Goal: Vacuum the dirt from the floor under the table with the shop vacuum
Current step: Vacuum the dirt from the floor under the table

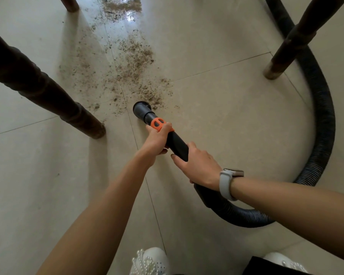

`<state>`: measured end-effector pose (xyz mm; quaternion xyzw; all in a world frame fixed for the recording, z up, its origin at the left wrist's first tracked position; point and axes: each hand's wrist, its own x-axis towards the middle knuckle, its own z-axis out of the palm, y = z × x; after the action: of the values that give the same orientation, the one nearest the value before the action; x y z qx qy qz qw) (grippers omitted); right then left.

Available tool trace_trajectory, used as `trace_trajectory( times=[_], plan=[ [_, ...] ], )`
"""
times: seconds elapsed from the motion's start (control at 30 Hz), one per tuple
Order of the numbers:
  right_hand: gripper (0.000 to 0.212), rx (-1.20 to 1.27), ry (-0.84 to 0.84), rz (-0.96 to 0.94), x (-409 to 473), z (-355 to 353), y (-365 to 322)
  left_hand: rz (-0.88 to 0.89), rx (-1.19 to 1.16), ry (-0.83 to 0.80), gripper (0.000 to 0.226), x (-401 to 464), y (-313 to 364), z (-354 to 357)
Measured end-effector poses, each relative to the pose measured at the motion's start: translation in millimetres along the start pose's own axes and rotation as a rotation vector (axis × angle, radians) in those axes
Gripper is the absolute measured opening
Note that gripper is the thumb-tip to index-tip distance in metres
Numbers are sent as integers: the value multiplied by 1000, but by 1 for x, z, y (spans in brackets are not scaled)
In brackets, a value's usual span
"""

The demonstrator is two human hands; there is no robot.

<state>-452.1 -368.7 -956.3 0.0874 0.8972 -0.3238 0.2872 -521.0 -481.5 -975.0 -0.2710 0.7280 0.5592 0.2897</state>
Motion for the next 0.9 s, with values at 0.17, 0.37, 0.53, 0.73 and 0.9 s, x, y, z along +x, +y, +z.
trace_trajectory(
  times=[0.17,0.37,0.53,0.73,0.9],
  plan=[
    [40,-71,33,23,-15,-8,19,3,-4,-60,59,-14,-4,17],
    [41,-66,58,38,-22,-21,34,15,-11,-85,61,-19,1,40],
    [38,-25,102,93,-30,-32,45,21,35,-147,59,-22,11,59],
    [36,63,42,137,-48,-41,65,-1,118,-204,57,-32,7,80],
    [29,222,-53,112,-51,-55,78,-21,121,-207,54,-39,10,90]
  ],
)
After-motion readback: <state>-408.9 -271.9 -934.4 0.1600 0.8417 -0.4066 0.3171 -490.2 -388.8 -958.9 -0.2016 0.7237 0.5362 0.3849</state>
